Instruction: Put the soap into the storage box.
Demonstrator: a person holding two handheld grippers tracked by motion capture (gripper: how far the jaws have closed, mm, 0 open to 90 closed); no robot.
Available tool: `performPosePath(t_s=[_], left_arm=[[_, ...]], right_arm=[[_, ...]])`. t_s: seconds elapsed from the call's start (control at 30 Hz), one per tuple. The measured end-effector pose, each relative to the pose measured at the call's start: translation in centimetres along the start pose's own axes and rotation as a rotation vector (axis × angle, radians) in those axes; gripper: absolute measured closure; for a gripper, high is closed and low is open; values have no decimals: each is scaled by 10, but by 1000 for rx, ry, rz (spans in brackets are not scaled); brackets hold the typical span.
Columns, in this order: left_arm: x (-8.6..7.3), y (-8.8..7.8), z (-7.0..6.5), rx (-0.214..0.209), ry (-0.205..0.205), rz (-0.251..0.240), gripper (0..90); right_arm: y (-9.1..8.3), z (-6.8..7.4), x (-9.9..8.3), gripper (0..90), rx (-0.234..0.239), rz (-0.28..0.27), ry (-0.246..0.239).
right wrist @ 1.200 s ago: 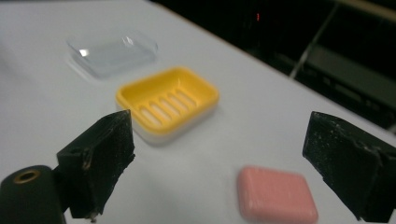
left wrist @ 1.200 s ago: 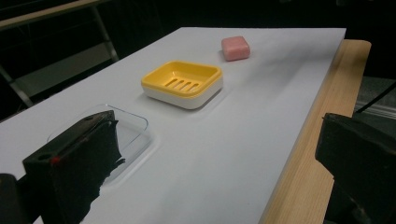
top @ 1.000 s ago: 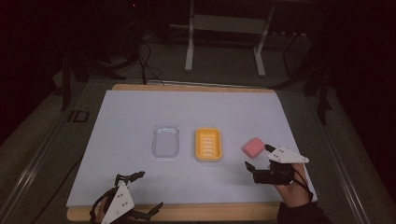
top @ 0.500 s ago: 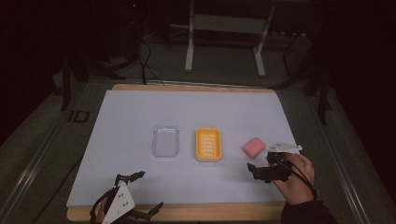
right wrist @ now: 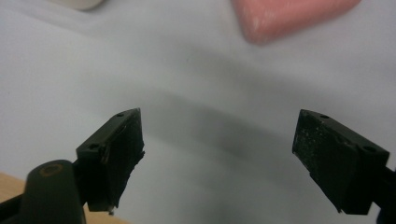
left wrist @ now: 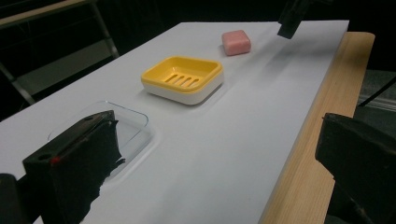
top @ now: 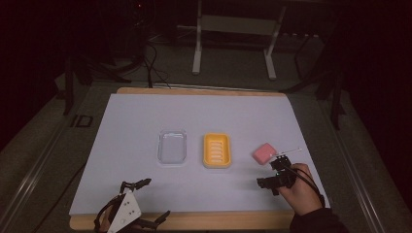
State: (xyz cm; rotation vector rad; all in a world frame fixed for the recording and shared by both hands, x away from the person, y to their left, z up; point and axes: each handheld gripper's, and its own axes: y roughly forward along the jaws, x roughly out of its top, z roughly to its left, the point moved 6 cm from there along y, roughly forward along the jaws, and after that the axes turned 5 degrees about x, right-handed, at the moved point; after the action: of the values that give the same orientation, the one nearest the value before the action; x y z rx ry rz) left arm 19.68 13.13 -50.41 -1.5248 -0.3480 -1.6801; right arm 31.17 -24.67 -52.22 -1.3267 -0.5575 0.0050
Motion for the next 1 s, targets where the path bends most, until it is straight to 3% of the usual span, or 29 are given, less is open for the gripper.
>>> performPosePath(t_s=[0.17, 0.3, 0.6, 0.83, 1.0], left_arm=[[0, 0, 0, 0, 1, 1, 5], [0, 0, 0, 0, 2, 2, 5], [0, 1, -1, -2, 1, 4, 5], [-1, 1, -1, 0, 8, 9, 5], [-1, 1, -1, 1, 4, 6, 5]], right_arm=[[6, 1, -6, 132, 20, 128, 85], [6, -2, -6, 143, 25, 148, 135], [2, -6, -7, 148, 21, 215, 144], [4, -6, -13, 141, 30, 370, 178], [4, -3, -10, 150, 52, 376, 219]])
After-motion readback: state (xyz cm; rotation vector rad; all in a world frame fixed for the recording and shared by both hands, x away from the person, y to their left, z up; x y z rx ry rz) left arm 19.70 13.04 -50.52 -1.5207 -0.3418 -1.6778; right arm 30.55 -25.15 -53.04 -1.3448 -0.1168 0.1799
